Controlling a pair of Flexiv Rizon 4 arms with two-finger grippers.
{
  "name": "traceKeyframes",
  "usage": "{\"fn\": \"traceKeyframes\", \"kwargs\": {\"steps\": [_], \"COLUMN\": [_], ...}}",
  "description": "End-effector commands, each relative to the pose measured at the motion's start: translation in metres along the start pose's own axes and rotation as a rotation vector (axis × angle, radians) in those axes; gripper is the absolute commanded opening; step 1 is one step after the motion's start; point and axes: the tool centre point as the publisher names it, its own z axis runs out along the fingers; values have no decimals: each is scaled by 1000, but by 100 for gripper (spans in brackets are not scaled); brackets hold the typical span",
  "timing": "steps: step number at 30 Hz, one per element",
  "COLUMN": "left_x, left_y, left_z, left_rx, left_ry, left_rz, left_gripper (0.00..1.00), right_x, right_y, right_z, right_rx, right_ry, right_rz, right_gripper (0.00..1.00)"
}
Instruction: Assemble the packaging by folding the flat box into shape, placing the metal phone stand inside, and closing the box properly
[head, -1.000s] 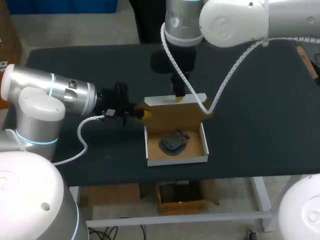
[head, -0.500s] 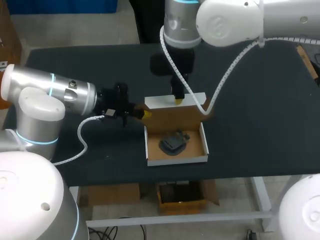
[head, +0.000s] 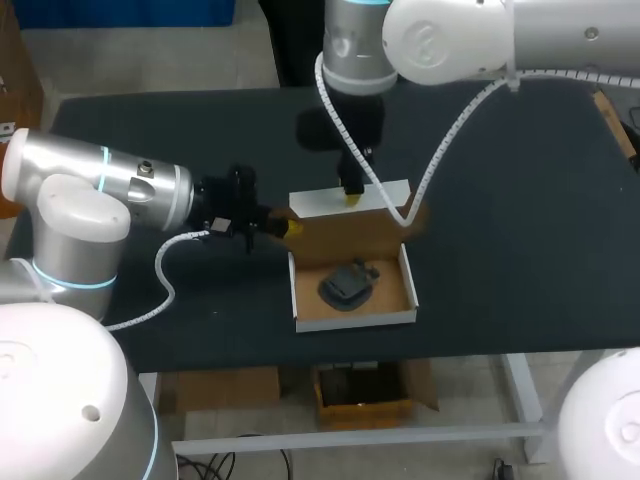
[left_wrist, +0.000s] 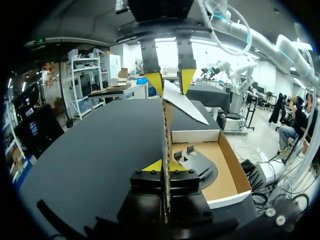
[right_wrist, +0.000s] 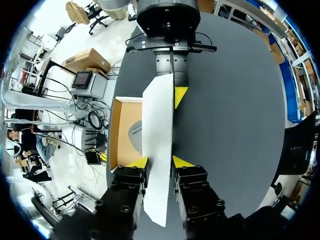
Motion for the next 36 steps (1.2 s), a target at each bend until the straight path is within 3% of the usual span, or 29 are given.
{"fn": "traceKeyframes", "kwargs": {"steps": [1,12,13,14,15,16,24,32,36], "left_x": [1,1,1,1,1,1,1,1,1], "left_y": [2,2,2,2,2,2,2,2,2], "left_z": [2,2,2,2,2,2,2,2,2], "left_rx": [2,2,2,2,2,2,2,2,2], "left_ry": [-2,-2,-2,-2,-2,-2,-2,-2,-2], "left_rz": [1,1,1,1,1,1,1,1,1], "left_gripper": [0,0,0,0,0,0,0,0,0], "right_x": [-4,-1,0,1,2,2,-2,-17,-23], "right_y": [5,6,6,6,5,5,-9,-24,-28], "right_z": [-1,0,-2,-3,-5,-8,-34,-62,-69], "right_rx": [15,23,19,13,8,-1,-88,-196,-185], "right_ry": [13,23,19,16,13,8,-14,-18,-32], "right_rz": [-6,-14,-14,-16,-18,-20,-18,119,200], "right_gripper": [0,0,30,50,95,100,100,100,100]}}
